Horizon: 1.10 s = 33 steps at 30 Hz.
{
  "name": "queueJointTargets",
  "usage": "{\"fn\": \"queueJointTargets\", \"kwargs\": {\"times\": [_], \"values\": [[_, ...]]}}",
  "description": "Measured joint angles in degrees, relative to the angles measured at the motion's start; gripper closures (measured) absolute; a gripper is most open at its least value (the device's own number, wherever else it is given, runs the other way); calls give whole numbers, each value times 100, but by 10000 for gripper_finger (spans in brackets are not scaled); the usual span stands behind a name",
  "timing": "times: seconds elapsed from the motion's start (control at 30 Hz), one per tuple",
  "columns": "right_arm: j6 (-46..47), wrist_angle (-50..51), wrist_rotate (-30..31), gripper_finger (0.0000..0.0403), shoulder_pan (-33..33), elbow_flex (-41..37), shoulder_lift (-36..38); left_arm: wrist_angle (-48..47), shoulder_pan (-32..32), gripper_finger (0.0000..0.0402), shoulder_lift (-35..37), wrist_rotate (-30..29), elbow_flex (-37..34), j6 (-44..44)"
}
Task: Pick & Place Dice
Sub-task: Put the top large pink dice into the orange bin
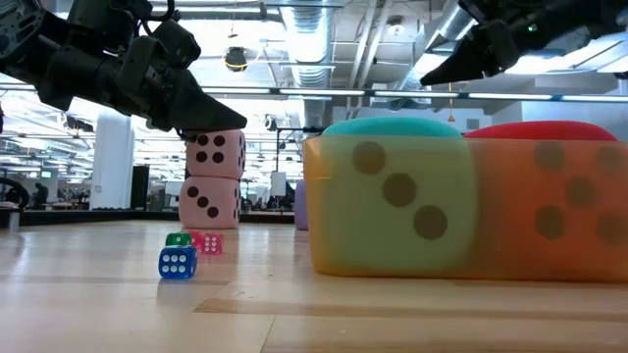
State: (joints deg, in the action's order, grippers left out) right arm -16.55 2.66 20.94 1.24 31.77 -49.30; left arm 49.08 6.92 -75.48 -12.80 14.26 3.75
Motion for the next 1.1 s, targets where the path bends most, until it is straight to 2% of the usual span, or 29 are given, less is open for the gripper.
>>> {"fn": "queueJointTargets", "kwargs": {"times": [0.47,0.8,0.9,1.1], "values": [[152,5,-12,403,670,-718,1108,510,-619,402,2,-11,2,-2],[-489,-234,-1328,403,1327,-725,1862,1143,-1101,402,2,-7,2,-3],[-475,-71,-1496,403,1463,-725,1987,1265,-1190,402,2,-7,2,-84],[178,343,-1516,403,1558,-725,2061,1292,-1299,402,2,-6,2,-216]]}}
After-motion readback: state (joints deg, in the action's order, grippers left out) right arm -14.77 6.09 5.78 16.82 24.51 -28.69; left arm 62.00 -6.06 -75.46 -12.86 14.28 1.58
